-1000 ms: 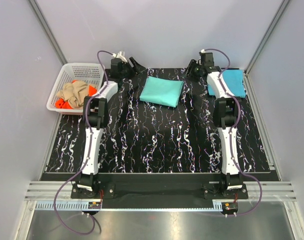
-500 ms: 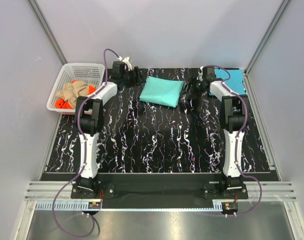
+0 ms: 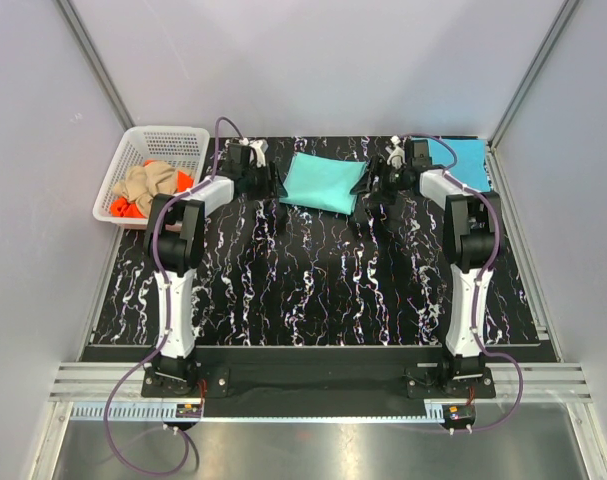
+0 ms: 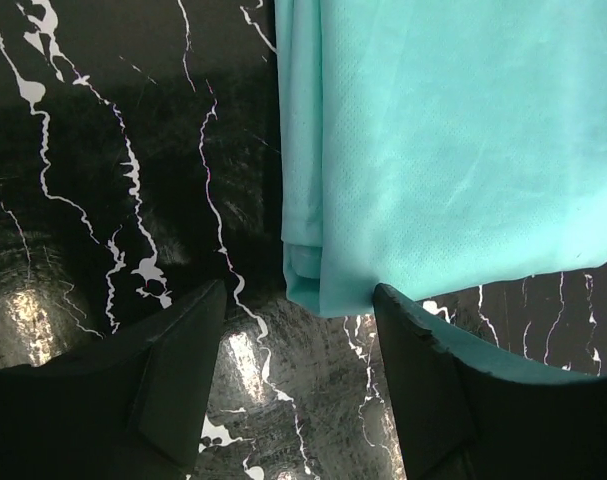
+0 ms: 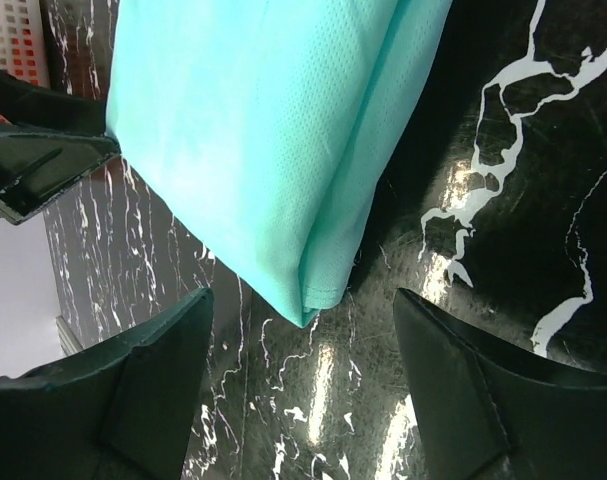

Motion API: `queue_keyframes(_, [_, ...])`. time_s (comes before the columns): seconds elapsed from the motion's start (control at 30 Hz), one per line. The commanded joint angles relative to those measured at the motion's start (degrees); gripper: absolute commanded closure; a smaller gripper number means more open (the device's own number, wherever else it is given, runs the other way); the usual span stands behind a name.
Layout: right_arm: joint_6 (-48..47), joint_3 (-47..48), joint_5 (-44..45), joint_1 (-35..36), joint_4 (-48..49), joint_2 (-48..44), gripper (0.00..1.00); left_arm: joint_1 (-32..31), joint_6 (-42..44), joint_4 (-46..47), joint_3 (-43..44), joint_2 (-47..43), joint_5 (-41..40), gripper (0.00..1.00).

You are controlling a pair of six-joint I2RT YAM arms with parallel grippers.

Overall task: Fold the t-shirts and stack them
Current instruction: Fold the tshirt

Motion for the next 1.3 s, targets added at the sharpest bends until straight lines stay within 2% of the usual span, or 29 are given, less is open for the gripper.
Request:
queue_keyframes(0.0, [-2.52,2.22,-2.46,0.42,0.39,1.85,0.19,0.14,1.65,2.86,0.83,-1.08,1.62,0.35])
queue_keyframes(0.17, [-3.39,3.28,-6.23,0.77,1.44,4.14,0.21,0.23,0.95,4.43,1.71,0.77,5.21,0.38])
queue_keyframes(0.3, [-2.7,3.9,-9.3,1.03,2.66,6.42,0.26,0.23,-1.07,5.85,1.89,1.56,7.15,0.48])
queue_keyframes(0.37, [-1.99,3.81,-11.06,1.38,3.29,6.95,0.29,0.23,-1.51,5.93,2.33,2.18,7.85,0.49])
queue_keyframes(0.57, [-1.73,3.72,-11.16,1.73,2.94,7.31,0.41,0.23,-2.13,4.62,3.73,3.24,8.56,0.63])
queue_keyframes(0.6, [-1.73,3.46,-11.07,1.65,2.68,7.3,0.5,0.23,-2.3,4.44,3.73,3.24,8.56,0.64])
queue_keyframes(0.7, [-1.55,2.85,-11.07,1.65,3.11,7.22,0.64,0.32,-2.65,3.74,3.91,3.15,8.47,0.7])
queue_keyframes(0.73, [-1.55,2.67,-11.42,1.65,3.2,7.13,0.74,0.23,-2.83,3.56,3.74,3.15,8.74,0.74])
queue_keyframes(0.8, [-1.37,1.88,-11.94,1.65,3.64,6.78,0.9,0.32,-3.53,3.22,3.56,3.06,9.44,0.91])
queue_keyframes(0.87, [-1.11,1.18,-12.12,1.65,3.55,5.82,1.0,0.32,-4.32,1.91,3.56,2.8,9.53,1.0])
queue_keyframes(0.93, [-1.02,-0.14,-12.47,1.73,2.77,5.11,1.0,0.23,-5.73,1.02,3.12,2.27,10.23,1.0])
queue_keyframes(1.1, [0.12,-7.6,-11.95,1.65,2.76,-0.06,1.0,-0.38,-10.47,-4.25,-4.25,-3.34,9.27,1.0])
queue_keyframes(1.27, [1.35,-22.01,-10.55,2.26,5.22,-8.4,0.98,-4.16,-13.99,-1.1,-22.52,-15.36,6.03,1.0])
